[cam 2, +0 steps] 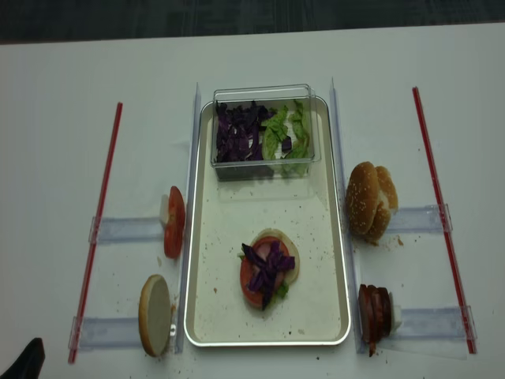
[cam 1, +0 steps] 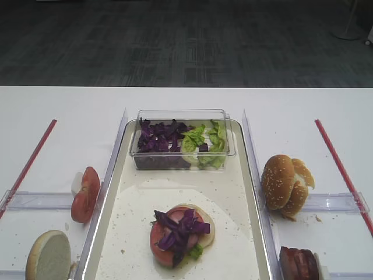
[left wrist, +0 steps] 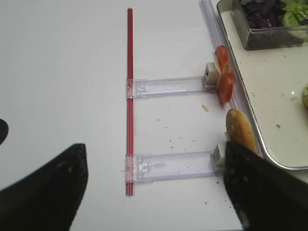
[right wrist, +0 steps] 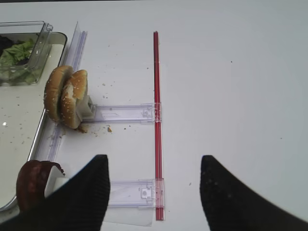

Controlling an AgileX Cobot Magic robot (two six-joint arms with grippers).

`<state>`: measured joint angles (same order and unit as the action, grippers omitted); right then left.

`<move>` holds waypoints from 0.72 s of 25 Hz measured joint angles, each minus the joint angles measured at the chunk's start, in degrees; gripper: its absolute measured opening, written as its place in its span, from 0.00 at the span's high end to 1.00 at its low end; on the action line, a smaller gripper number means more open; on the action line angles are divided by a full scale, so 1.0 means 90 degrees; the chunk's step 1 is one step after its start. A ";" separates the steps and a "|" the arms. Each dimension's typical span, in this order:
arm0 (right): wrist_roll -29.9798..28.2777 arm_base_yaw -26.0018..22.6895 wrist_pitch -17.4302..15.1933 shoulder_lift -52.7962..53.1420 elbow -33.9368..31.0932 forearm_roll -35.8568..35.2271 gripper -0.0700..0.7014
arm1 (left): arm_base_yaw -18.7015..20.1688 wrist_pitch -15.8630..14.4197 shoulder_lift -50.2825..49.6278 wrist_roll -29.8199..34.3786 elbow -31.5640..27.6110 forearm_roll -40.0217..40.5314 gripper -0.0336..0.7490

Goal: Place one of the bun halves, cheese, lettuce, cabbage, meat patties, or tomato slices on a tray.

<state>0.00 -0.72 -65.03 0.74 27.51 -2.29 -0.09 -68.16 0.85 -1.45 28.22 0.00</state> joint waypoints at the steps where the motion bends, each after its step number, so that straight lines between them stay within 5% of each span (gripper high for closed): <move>1: 0.0000 0.0000 0.0000 0.0000 0.0000 0.0000 0.33 | 0.0000 0.0000 0.0000 -0.0014 0.0000 0.0034 0.27; 18: 0.0000 0.0000 0.0000 0.0000 0.0000 0.0000 0.33 | 0.0000 0.0000 0.0000 -0.0039 -0.0008 0.0089 0.27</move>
<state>0.00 -0.72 -65.03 0.74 27.51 -2.29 -0.09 -68.16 0.85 -1.80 28.14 0.80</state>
